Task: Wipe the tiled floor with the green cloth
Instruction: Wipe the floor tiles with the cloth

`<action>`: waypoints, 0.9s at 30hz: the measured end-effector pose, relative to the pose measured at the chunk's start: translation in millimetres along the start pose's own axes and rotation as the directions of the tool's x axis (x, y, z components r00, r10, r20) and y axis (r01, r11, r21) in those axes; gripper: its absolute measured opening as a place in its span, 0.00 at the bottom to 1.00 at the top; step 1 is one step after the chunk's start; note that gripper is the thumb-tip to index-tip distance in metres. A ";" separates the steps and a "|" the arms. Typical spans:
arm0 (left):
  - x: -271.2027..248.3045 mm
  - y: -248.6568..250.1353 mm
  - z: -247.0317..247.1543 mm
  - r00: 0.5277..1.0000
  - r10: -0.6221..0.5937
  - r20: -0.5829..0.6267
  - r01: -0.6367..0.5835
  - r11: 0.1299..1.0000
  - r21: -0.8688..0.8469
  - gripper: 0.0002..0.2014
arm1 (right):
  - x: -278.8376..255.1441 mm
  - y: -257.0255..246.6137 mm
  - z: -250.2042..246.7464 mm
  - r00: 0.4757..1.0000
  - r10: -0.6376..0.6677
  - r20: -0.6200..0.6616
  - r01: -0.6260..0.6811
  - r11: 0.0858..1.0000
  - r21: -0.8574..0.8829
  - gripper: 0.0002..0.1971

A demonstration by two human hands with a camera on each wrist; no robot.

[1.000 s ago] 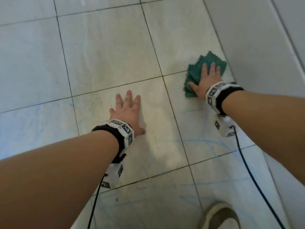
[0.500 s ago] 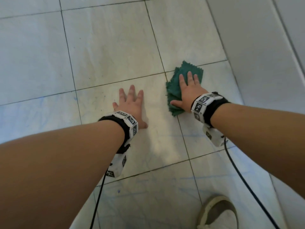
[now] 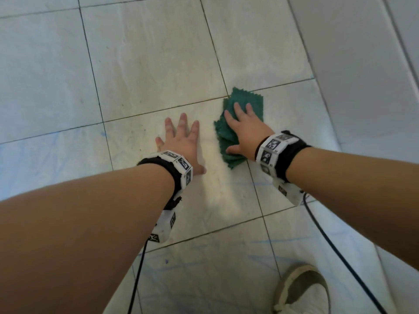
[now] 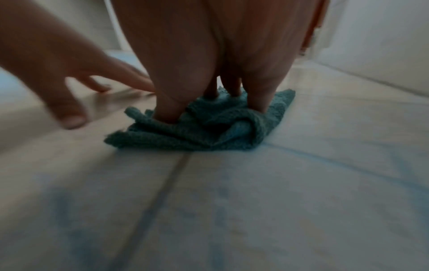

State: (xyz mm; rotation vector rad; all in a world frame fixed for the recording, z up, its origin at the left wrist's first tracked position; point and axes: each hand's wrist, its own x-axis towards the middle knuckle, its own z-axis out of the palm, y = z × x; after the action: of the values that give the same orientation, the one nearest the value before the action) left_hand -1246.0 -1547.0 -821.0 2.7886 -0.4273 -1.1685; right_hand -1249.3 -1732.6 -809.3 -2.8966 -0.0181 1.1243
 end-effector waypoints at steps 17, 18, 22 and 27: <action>-0.3 2.7 -3.7 1.000 -0.009 0.028 0.009 1.000 0.004 0.62 | -31.9 55.8 12.4 0.971 0.239 -0.029 -0.235 0.967 0.101 0.55; 0.0 3.7 -3.6 1.000 -0.008 0.026 0.008 1.000 0.007 0.62 | -37.3 31.8 20.8 0.987 0.163 -0.010 -0.162 0.982 0.093 0.55; 0.3 2.7 -1.3 1.000 -0.010 -0.004 0.010 1.000 0.020 0.63 | -40.3 -28.7 44.7 0.998 -0.035 0.048 0.031 0.997 0.077 0.56; -1.3 0.1 -0.7 1.000 -0.012 0.002 0.012 1.000 0.015 0.62 | -24.4 29.3 26.0 0.995 0.086 -0.043 -0.079 0.988 0.135 0.55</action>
State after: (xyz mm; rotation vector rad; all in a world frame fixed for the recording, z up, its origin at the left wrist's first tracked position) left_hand -1246.4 -1546.7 -819.6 2.8066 -0.4213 -1.1751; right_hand -1284.8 -1761.7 -813.1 -2.8282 0.1730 1.0235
